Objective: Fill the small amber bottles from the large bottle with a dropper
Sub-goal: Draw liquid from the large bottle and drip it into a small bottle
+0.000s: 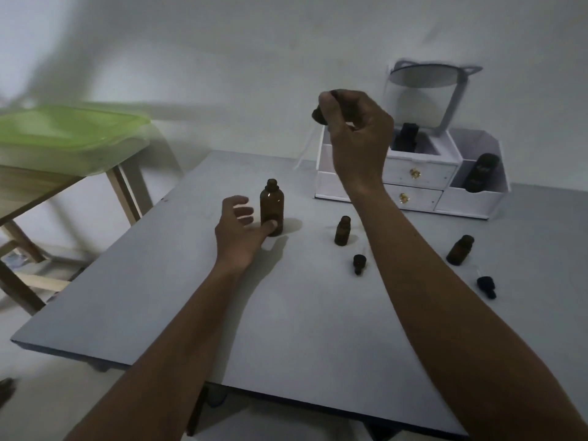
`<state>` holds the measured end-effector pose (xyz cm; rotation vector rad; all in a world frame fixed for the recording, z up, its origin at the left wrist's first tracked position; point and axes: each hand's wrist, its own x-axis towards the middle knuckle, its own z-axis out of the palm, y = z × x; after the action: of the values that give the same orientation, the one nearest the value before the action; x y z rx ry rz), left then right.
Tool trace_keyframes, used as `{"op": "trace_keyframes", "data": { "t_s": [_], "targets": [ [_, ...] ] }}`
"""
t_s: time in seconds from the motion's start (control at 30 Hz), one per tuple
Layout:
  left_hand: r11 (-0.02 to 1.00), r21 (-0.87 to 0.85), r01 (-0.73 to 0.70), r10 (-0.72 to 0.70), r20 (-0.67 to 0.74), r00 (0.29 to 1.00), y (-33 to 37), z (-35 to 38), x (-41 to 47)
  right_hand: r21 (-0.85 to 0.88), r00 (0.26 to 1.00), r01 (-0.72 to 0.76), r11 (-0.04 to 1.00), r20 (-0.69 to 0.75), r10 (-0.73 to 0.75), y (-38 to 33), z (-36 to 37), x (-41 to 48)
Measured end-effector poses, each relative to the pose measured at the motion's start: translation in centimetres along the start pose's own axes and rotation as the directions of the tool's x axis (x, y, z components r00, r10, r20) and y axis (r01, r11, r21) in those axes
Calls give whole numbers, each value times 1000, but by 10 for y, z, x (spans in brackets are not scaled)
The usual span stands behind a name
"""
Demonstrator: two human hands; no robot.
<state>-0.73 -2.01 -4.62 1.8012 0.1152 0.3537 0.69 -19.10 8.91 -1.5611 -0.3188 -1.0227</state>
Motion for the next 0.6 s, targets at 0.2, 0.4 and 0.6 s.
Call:
{"op": "trace_keyframes", "data": {
  "t_s": [0.2,0.4,0.6],
  "targets": [
    [998,61,19,-23,65,998,8,9,-27,-2,999,-49,999,-23,49,15,-54,7],
    [997,65,-40,22,262,965,20,61,-43,-50,993,-119,992,-21,118,37,-82,-4],
    [997,54,-51,34,285,958,33,105,-40,-99,990,-142,985,-19,140,53,-87,-13]
  ]
}}
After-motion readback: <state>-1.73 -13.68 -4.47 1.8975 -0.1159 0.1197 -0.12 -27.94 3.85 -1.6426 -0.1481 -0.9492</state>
